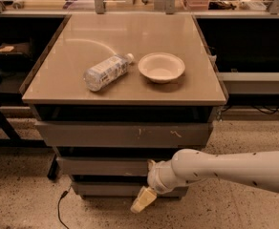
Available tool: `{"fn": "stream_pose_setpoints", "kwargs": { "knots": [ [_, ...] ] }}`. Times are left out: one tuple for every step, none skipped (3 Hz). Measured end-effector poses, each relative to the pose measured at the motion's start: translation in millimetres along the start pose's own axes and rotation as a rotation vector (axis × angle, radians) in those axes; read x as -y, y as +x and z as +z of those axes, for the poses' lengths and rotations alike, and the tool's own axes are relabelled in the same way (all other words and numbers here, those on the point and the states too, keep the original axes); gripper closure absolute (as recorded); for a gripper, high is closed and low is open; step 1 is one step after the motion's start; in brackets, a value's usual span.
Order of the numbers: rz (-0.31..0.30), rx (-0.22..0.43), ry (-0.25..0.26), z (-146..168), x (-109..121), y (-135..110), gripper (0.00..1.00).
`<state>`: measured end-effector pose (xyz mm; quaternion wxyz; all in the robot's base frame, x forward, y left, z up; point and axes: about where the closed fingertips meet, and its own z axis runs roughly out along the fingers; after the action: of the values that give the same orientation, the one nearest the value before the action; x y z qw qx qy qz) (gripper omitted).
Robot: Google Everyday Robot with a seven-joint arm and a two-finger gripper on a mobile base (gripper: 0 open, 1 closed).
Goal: Open middle drawer
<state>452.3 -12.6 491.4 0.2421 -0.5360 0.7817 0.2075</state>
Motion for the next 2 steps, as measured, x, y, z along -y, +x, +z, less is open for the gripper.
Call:
{"fn": "stream_pose_setpoints", "kwargs": {
  "knots": [
    [-0.012,-0.006,0.027,16.4,20.3,4.6,0.00],
    [-0.028,-0.023,0.052,25.7,37.7,6.6,0.00]
  ]
}}
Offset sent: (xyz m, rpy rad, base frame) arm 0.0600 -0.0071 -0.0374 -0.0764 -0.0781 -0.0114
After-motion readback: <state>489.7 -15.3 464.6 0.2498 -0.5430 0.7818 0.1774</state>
